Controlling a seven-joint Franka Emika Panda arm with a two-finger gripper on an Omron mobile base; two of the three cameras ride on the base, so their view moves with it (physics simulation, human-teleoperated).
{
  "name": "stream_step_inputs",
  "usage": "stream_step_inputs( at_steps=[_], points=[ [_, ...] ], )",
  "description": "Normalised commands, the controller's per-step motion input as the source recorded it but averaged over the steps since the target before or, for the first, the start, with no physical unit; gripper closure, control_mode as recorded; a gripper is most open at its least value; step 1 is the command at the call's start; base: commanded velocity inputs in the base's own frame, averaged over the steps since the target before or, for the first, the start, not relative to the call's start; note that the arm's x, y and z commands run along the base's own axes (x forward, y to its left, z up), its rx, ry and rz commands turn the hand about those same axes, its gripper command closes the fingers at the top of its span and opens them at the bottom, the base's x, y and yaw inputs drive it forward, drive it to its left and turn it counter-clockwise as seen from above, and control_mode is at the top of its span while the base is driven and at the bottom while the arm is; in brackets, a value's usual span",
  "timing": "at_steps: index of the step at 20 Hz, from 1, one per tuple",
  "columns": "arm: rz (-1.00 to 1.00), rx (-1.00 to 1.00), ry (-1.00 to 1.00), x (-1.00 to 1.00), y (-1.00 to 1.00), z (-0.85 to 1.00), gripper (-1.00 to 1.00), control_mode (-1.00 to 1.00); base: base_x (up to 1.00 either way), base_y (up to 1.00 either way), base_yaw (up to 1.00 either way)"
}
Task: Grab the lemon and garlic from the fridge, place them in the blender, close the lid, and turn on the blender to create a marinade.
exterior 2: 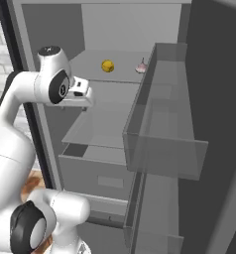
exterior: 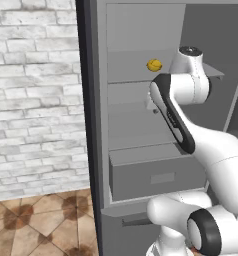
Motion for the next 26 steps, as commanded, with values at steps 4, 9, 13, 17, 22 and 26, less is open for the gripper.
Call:
stream_step_inputs(
  at_steps=[4,9,13,17,22,26],
  points=[
    [-0.08,0.02,-0.34,0.16,-0.06,0.61,-1.00,-1.00,0.00,0.00,0.00],
    [-0.10,0.06,-0.32,0.30,-0.16,0.65,-1.00,-1.00,0.00,0.00,0.00],
    [-0.12,0.05,-0.09,0.88,-0.02,0.25,-1.00,-1.00,0.00,0.00,0.00],
    [-0.13,0.04,0.05,1.00,-0.02,0.19,-1.00,-1.00,0.00,0.00,0.00],
    [-0.06,0.06,0.08,0.85,-0.15,0.20,-1.00,-1.00,0.00,0.00,0.00],
    [0.01,0.00,0.09,0.45,-0.09,0.00,-1.00,-1.00,0.00,0.00,0.00]
  ],
)
